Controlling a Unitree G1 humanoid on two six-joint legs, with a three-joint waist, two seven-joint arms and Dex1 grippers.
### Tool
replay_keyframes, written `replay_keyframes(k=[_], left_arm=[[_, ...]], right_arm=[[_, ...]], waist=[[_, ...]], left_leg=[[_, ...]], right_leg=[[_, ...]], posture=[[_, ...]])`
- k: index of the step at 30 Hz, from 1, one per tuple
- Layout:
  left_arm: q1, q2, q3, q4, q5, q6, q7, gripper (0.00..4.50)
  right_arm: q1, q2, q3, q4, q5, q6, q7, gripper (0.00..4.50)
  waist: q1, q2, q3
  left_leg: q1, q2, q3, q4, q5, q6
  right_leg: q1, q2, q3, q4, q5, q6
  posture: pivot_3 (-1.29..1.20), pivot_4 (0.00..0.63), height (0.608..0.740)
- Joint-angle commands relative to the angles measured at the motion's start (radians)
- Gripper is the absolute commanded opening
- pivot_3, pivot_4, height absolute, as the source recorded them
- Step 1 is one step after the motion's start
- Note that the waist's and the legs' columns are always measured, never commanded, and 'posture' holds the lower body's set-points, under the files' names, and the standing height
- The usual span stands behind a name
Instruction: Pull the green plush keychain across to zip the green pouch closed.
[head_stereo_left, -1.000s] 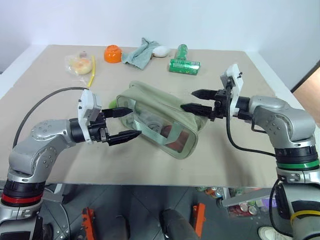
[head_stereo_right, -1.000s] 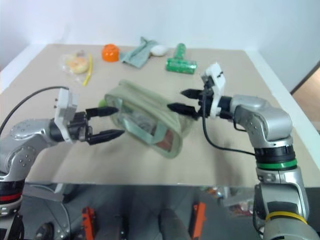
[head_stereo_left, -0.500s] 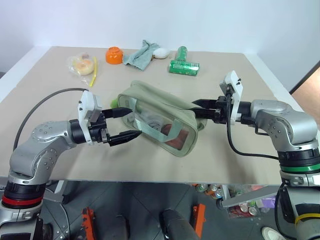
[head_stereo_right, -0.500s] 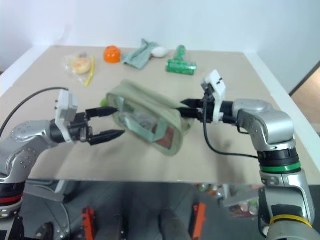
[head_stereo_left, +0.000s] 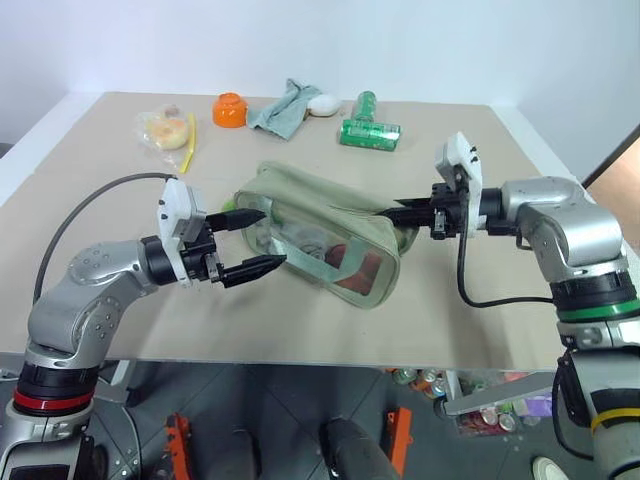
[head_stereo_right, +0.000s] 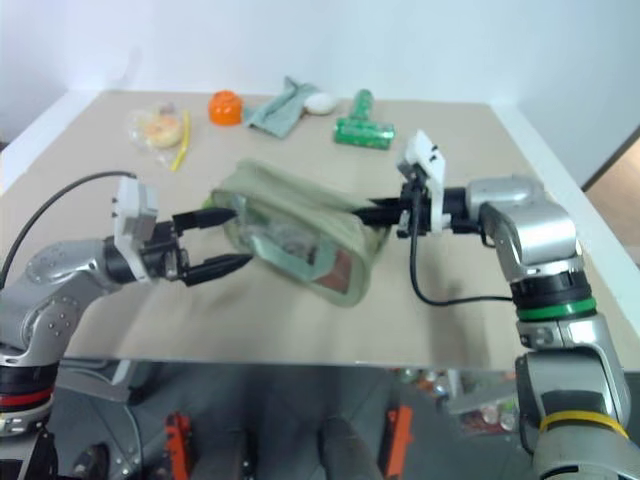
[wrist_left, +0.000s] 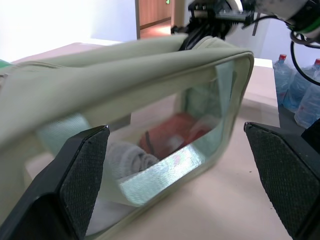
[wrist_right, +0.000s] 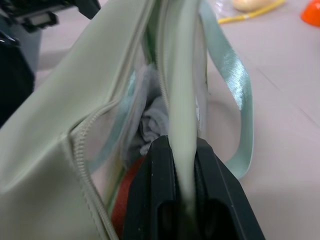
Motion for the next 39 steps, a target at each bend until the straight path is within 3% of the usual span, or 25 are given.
replay_keyframes(k=[1,12,19,27,30,31,32,39], left_arm=[[-0.014,-0.001,0.009,-0.013,0.000,-0.018,-0.003,4.50],[0.003,-0.012,0.027,-0.079,-0.057,0.011,0.024,4.50],[0.064,-0.001,0.044,-0.117,-0.060,0.012,0.060,4.50],[0.062,-0.007,0.045,-0.113,-0.048,-0.011,0.077,4.50],[0.062,-0.007,0.040,-0.109,-0.044,-0.018,0.074,4.50],[0.062,-0.007,0.038,-0.109,-0.043,-0.021,0.073,4.50],[0.059,-0.012,0.035,-0.107,-0.041,-0.030,0.073,4.50],[0.035,-0.028,0.022,-0.111,-0.036,-0.043,0.075,4.50]], right_arm=[[-0.101,0.008,-0.005,0.132,-0.045,-0.163,0.121,0.28],[-0.350,0.087,0.066,0.581,-0.149,-0.355,0.285,0.28],[-0.451,0.145,0.040,0.819,-0.235,-0.521,0.242,0.28],[-0.461,0.166,-0.014,0.885,-0.286,-0.552,0.142,0.28],[-0.455,0.164,-0.035,0.880,-0.293,-0.544,0.122,1.22],[-0.453,0.165,-0.047,0.877,-0.289,-0.543,0.113,1.26],[-0.449,0.162,-0.061,0.869,-0.281,-0.535,0.112,1.90],[-0.405,0.122,-0.197,0.693,-0.181,-0.375,0.075,4.40]], waist=[[0.000,0.000,0.000],[0.004,0.002,0.001],[0.003,0.005,0.003],[0.003,0.005,0.003],[0.003,0.005,0.003],[0.003,0.005,0.003],[0.003,0.005,0.003],[0.004,0.006,0.003]], left_leg=[[0.000,0.000,0.000,0.000,0.000,0.000],[-0.001,0.000,-0.001,0.000,0.000,0.000],[-0.001,0.000,-0.001,0.000,0.000,0.000],[-0.001,0.000,-0.002,0.000,0.002,-0.003],[-0.001,0.000,-0.002,0.000,0.002,-0.003],[-0.001,0.000,-0.002,0.000,0.002,-0.003],[-0.001,0.000,-0.002,0.000,0.002,-0.003],[-0.001,0.000,-0.002,0.000,0.002,-0.004]], right_leg=[[0.000,0.000,0.000,0.000,0.000,0.000],[-0.001,-0.001,-0.001,0.001,0.002,-0.004],[-0.001,-0.001,-0.002,0.001,0.003,-0.005],[-0.001,-0.001,-0.003,0.002,0.003,-0.006],[-0.001,-0.001,-0.004,0.002,0.003,-0.006],[-0.001,-0.001,-0.004,0.002,0.003,-0.006],[-0.001,-0.001,-0.004,0.002,0.003,-0.006],[-0.001,-0.001,-0.004,0.002,0.003,-0.006]], posture=[[0.00,0.150,0.740],[0.00,0.150,0.740],[0.00,0.150,0.740],[0.00,0.150,0.740],[0.00,0.150,0.740],[0.00,0.150,0.740],[0.00,0.150,0.740],[0.00,0.150,0.740]])
